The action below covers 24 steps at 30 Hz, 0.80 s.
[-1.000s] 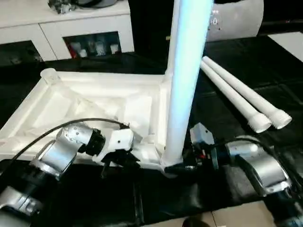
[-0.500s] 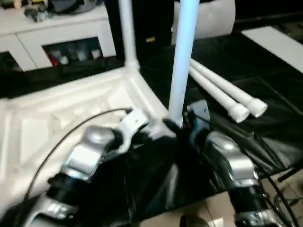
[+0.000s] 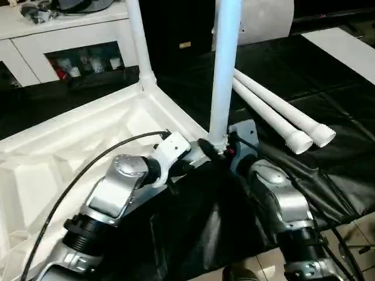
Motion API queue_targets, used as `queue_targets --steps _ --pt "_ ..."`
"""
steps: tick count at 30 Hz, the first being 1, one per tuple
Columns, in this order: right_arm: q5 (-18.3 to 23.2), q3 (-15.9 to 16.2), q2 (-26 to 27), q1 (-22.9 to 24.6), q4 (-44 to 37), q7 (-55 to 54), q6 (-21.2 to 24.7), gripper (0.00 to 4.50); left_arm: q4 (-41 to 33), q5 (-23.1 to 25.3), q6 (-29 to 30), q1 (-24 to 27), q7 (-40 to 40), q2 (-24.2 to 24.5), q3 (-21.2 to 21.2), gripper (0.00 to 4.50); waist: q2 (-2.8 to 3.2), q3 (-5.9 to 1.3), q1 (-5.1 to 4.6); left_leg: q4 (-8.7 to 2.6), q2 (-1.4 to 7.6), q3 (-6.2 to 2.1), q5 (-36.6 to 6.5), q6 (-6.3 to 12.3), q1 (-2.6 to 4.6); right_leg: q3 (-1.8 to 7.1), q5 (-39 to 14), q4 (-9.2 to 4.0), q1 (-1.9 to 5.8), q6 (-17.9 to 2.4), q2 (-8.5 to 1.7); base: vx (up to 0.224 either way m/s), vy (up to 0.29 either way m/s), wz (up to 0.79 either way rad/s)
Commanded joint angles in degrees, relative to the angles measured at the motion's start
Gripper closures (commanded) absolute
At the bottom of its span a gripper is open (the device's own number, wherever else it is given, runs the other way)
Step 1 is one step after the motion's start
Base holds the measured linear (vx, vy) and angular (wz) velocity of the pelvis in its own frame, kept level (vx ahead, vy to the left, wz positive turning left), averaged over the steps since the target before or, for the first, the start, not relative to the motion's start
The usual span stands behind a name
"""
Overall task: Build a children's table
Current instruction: Rotate leg to tighten
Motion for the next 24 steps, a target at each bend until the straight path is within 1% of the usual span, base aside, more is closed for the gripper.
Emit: queue_targets --steps 1,2,3,4,5,7,8,9,11,12,15,16,17,18,19,20,21,22,24 --pt "2.01 4.59 -0.23 1.87 -1.58 6.29 0.77 0.04 -1.36 -1.41 -3.15 -1.00 -2.40 0.67 -1.40 4.50 0.38 -3.80 0.18 -3.17 -0.12 0.30 -13.04 1.85 0.28 0.59 -5.91 -3.31 3.20 -13.32 -1.02 0.000 0.000 0.00" --pt "3.32 4.29 -3.94 3.44 -4.37 10.55 0.07 0.04 -0.64 -1.92 -5.34 -0.70 -5.31 2.92 -1.60 4.50 0.32 -3.91 0.65 -3.05 -0.04 0.23 -11.49 2.21 0.24 0.56 -3.88 -3.12 3.45 -13.92 -1.12 0.000 0.000 0.00" --pt "3.97 4.07 -5.55 4.03 -5.38 12.35 -0.18 0.04 -0.21 -1.99 -6.63 -0.61 -6.69 3.90 -1.78 4.50 0.43 -4.01 0.82 -2.93 0.02 0.31 -11.12 2.49 0.41 0.61 -3.17 -3.05 3.46 -14.04 -1.09 0.000 0.000 0.00" --pt "4.19 3.97 -6.27 4.25 -5.77 13.12 -0.24 0.04 0.00 -2.01 -7.42 -0.59 -7.42 4.36 -1.94 4.50 0.48 -3.95 0.95 -2.82 0.16 0.42 -11.21 2.98 0.55 0.60 -2.42 -3.00 3.25 -14.71 -1.03 0.000 0.000 0.00" --pt "4.35 4.35 -10.14 5.08 -7.01 17.43 -1.29 0.04 0.72 -2.51 -9.70 -0.42 -10.65 6.05 -2.43 4.50 0.46 -3.90 1.20 -2.81 0.11 0.38 -10.80 3.22 0.39 0.51 -2.36 -2.95 3.39 -15.13 -1.12 0.000 0.000 0.00" --pt "3.90 4.63 -13.73 5.45 -7.39 21.06 -2.69 0.04 1.62 -2.91 -12.80 -0.40 -14.16 7.65 -3.21 4.50 0.46 -3.93 1.39 -2.73 0.16 0.37 -10.69 3.45 0.43 0.50 -2.71 -2.92 3.40 -15.24 -1.20 0.000 0.000 0.00" --pt "4.00 4.48 -14.87 5.44 -7.40 22.30 -3.04 0.04 2.04 -3.07 -14.04 -0.44 -15.62 8.32 -3.64 4.50 0.78 -3.79 1.55 -2.75 0.28 0.40 -11.46 3.64 0.51 0.48 -4.09 -2.93 3.23 -15.43 -1.27 0.000 0.000 0.00" --pt "4.99 3.90 -16.56 5.24 -7.56 24.83 -2.99 0.04 3.00 -2.91 -16.37 -0.63 -18.16 9.67 -4.68 4.50 0.70 -3.77 1.61 -2.75 0.32 0.41 -11.90 3.67 0.57 0.46 -4.57 -3.04 3.28 -15.45 -1.30 0.000 0.000 0.00" --pt "5.46 3.81 -17.76 5.05 -7.73 26.61 -2.80 0.04 3.75 -2.83 -17.93 -0.81 -19.82 10.60 -5.45 4.50 0.67 -3.73 1.78 -2.80 0.37 0.45 -12.79 3.70 0.58 0.44 -5.80 -3.04 3.19 -15.63 -1.39 0.000 0.000 0.00" --pt "5.62 4.05 -19.33 4.77 -7.96 28.73 -2.46 0.04 4.65 -2.98 -19.49 -1.05 -21.79 11.67 -6.34 4.50 0.72 -3.78 1.93 -2.78 0.40 0.44 -12.85 3.59 0.69 0.36 -5.80 -2.99 3.16 -15.82 -1.38 0.000 0.000 0.00" --pt "5.42 6.45 -23.05 4.31 -8.40 34.19 -3.80 0.04 6.82 -3.94 -23.26 -1.63 -26.41 13.04 -7.40 4.50 0.47 -3.79 2.21 -2.74 0.48 0.52 -12.65 3.82 0.70 0.20 -5.82 -2.94 3.27 -16.00 -1.46 0.000 0.000 0.00" --pt "5.84 7.22 -23.97 3.93 -8.43 36.32 -4.20 0.04 7.73 -4.09 -24.93 -1.98 -28.26 13.44 -7.86 4.50 0.59 -3.79 2.33 -2.71 0.51 0.54 -12.62 3.78 0.73 0.21 -5.88 -2.84 3.24 -16.07 -1.52 0.000 0.000 0.00" --pt "6.32 7.70 -24.61 3.62 -8.33 37.77 -4.51 0.04 8.59 -4.14 -26.36 -2.26 -29.59 13.66 -8.12 4.50 0.56 -3.84 2.35 -2.68 0.51 0.53 -12.67 3.95 0.59 0.17 -5.85 -2.71 3.37 -16.13 -1.58 0.000 0.000 0.00" --pt "6.86 8.16 -25.12 3.24 -8.27 39.39 -4.56 0.04 9.39 -4.03 -27.40 -2.60 -30.59 13.85 -8.38 4.50 0.46 -3.85 2.41 -2.68 0.52 0.53 -12.78 4.15 0.54 0.14 -6.02 -2.70 3.35 -16.26 -1.64 0.000 0.000 0.00" --pt "7.16 8.95 -25.75 2.75 -8.23 41.47 -4.82 0.04 10.59 -3.72 -29.17 -3.10 -31.68 14.09 -8.77 4.50 0.23 -3.95 2.45 -2.62 0.51 0.55 -12.73 4.28 0.56 0.16 -6.00 -2.71 3.40 -16.41 -1.70 0.000 0.000 0.00" --pt "7.32 9.49 -26.17 2.41 -8.20 43.17 -4.96 0.04 11.69 -3.65 -30.34 -3.52 -32.41 14.19 -8.94 4.50 0.36 -3.97 2.75 -2.50 0.56 0.55 -12.61 4.53 0.53 0.17 -6.45 -2.63 3.36 -16.54 -1.79 0.000 0.000 0.00" --pt "7.05 10.39 -26.69 2.07 -8.13 44.91 -5.36 0.04 12.98 -3.24 -31.82 -4.12 -32.89 14.33 -9.23 4.50 0.47 -3.97 2.85 -2.50 0.62 0.49 -12.53 4.51 0.51 0.17 -6.35 -2.57 3.36 -16.62 -1.84 0.000 0.000 0.00" --pt "6.86 10.99 -27.06 1.82 -8.01 45.98 -5.68 0.04 13.99 -3.06 -32.95 -4.60 -33.20 14.43 -9.46 4.50 0.34 -3.96 3.02 -2.41 0.58 0.55 -12.70 4.48 0.48 0.20 -6.66 -2.58 3.31 -16.63 -1.81 0.000 0.000 0.00" --pt "6.37 12.09 -27.40 1.46 -7.63 47.28 -6.22 0.04 15.00 -2.95 -33.99 -5.14 -33.90 14.54 -9.82 4.50 0.31 -3.90 3.29 -2.47 0.68 0.53 -13.33 3.93 0.53 0.30 -7.97 -2.61 3.24 -16.48 -1.97 0.000 0.000 0.00"
